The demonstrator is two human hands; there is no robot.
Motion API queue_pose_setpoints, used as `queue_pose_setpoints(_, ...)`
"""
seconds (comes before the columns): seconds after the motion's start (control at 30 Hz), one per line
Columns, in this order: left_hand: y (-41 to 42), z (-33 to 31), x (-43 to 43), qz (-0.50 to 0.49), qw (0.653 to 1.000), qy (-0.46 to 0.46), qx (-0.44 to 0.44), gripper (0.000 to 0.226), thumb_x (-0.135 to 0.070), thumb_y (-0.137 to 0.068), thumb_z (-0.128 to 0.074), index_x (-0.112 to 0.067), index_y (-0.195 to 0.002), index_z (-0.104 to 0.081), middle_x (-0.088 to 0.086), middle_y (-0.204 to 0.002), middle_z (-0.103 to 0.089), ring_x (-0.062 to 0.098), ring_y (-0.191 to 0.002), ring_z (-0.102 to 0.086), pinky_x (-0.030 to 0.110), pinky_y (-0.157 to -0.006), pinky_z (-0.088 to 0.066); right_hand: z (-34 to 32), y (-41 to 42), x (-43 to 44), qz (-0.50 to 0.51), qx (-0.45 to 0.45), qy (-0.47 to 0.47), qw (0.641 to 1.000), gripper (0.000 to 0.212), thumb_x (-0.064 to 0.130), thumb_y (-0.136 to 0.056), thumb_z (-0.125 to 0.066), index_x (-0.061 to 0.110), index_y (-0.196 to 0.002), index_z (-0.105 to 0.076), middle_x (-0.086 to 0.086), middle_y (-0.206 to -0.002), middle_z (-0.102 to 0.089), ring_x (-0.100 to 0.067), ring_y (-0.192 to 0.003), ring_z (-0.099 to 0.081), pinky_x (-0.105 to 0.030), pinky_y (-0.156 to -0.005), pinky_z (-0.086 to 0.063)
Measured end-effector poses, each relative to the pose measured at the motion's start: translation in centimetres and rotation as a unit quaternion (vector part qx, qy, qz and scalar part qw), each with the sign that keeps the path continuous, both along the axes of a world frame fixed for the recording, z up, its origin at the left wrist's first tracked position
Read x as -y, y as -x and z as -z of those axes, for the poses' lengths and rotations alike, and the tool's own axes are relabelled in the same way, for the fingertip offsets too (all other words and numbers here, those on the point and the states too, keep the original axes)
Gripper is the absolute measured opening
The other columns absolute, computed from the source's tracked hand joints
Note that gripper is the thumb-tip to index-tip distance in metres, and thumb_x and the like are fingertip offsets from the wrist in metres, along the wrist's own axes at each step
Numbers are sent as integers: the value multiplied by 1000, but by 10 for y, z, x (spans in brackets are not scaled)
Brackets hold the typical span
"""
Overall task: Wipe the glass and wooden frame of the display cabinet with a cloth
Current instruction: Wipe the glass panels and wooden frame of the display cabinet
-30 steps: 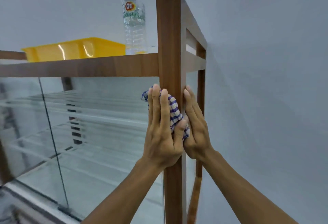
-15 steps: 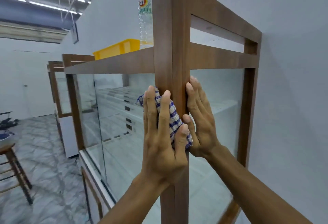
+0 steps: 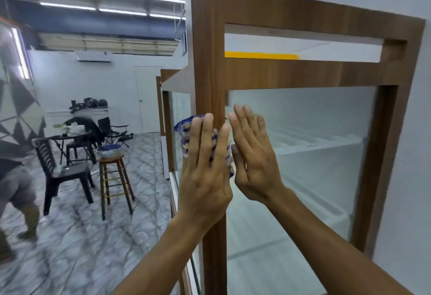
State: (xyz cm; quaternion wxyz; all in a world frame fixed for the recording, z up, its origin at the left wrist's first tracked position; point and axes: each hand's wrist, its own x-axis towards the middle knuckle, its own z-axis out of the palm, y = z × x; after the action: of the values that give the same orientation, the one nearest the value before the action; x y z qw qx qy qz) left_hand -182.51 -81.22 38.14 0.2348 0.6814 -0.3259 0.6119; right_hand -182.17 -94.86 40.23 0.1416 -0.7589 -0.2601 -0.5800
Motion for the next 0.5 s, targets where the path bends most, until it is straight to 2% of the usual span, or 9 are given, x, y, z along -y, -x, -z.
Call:
queue_pose_setpoints(0.13, -3, -17, 17, -107, 993, -51, 28, 75, -3, -92, -57, -5, -161, -28, 19, -170, -11, 32, -159, -4, 56, -128, -4, -6, -1, 36, 75, -12, -33, 997, 56, 13, -103, -36, 3, -157, -27, -14, -168, -19, -28, -157, -11, -58, -126, -15)
queue_pose_setpoints(0.3, -7, -34, 51, -173, 974, -134, 61, 69, -11, -96, -36, -2, -162, -18, 21, -169, -5, 30, -158, 6, 51, -129, 7, -11, 1, 58, 26, -22, 5, 999, 60, 5, -100, -41, 0, -157, -24, -17, -167, -21, -30, -157, -12, -56, -126, -16)
queue_pose_setpoints(0.37, -10, -37, 65, -167, 977, -124, 41, 65, -14, -101, -33, -2, -162, -13, 21, -170, -9, 30, -159, 3, 51, -130, -1, -14, -3, 66, 15, -6, -10, 1000, 59, 7, -101, -40, -1, -156, -24, -19, -166, -22, -31, -157, -14, -54, -126, -18)
queue_pose_setpoints(0.43, -14, -38, 75, -165, 981, -102, 24, 68, -14, -101, -39, -3, -162, -10, 19, -171, -9, 31, -159, -1, 52, -129, -13, -16, -7, 80, 25, 16, -16, 999, 57, 7, -100, -39, 1, -156, -26, -19, -165, -23, -32, -156, -16, -55, -126, -19)
queue_pose_setpoints(0.5, -17, -34, 83, -175, 982, -69, 18, 69, -17, -103, -43, -4, -162, -10, 17, -170, -9, 31, -159, -5, 52, -129, -16, -18, -13, 97, 33, 25, -7, 999, 57, 9, -99, -38, 2, -155, -30, -18, -164, -25, -33, -155, -17, -55, -126, -19)
